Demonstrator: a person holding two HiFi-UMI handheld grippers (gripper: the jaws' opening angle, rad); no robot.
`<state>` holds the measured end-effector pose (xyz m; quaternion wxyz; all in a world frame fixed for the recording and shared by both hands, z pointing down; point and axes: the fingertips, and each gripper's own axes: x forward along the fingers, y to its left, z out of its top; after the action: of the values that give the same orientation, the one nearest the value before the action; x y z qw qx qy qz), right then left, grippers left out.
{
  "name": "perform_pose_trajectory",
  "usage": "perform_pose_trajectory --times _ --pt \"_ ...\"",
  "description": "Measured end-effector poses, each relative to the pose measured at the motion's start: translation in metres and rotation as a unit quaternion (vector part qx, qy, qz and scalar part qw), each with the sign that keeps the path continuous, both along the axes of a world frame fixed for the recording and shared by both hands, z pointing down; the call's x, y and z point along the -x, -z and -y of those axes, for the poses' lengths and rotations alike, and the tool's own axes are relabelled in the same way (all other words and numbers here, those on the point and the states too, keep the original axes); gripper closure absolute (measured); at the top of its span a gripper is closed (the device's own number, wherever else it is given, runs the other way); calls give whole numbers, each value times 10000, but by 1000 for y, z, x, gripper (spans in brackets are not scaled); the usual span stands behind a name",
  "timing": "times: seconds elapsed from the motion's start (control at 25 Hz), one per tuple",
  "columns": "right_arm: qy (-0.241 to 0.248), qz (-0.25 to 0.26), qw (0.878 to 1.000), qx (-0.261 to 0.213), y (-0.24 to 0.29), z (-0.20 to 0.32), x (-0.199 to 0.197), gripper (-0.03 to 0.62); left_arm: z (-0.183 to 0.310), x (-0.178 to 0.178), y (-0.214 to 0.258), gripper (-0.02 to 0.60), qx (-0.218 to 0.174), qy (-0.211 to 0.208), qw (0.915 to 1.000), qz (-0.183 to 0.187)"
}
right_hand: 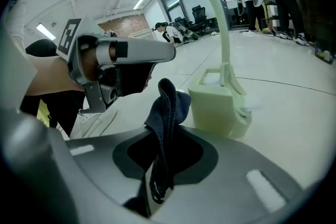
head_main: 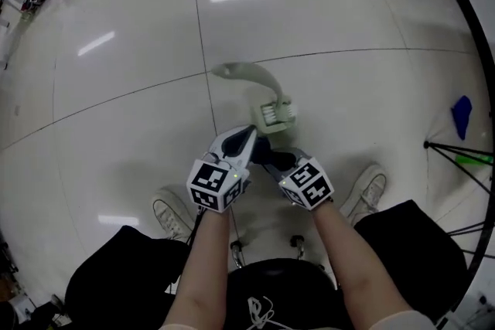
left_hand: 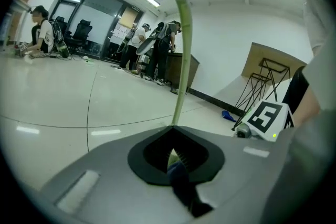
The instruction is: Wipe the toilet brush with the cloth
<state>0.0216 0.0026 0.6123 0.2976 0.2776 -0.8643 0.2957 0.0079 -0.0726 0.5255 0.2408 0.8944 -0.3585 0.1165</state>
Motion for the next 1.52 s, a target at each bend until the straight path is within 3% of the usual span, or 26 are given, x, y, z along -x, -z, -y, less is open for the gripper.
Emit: perform_pose_trajectory --times 0.2,0.48,0.76,1.0,1.08,1.24,1.4,1.52 --pt "2 221 9996 175 -10 25 4 523 14 -1 -30 575 260 -22 9994 208" --pt "-81 342 9985 419 -22 35 -16 522 21 -16 -39 575 348 -166 9991 165" --pt "-483 151 9973 537 -30 48 -68 519 24 -14 -38 575 309 -409 9977 441" --pt "-1276 42 9904 528 -27 58 -129 520 22 -20 -40 575 204 -492 9962 692" --pt "-951 151 9940 517 -20 49 -123 522 22 -19 -40 575 275 -454 9968 599" --pt "465 429 9969 459 -2 20 -67 522 23 -16 -40 575 411 -332 9982 269" --pt "593 463 9971 150 16 32 -40 522 26 -16 -39 575 424 -213 9986 243" --pt "288 239 9985 397 -1 33 -59 522 26 -14 -40 575 444 -230 9984 263"
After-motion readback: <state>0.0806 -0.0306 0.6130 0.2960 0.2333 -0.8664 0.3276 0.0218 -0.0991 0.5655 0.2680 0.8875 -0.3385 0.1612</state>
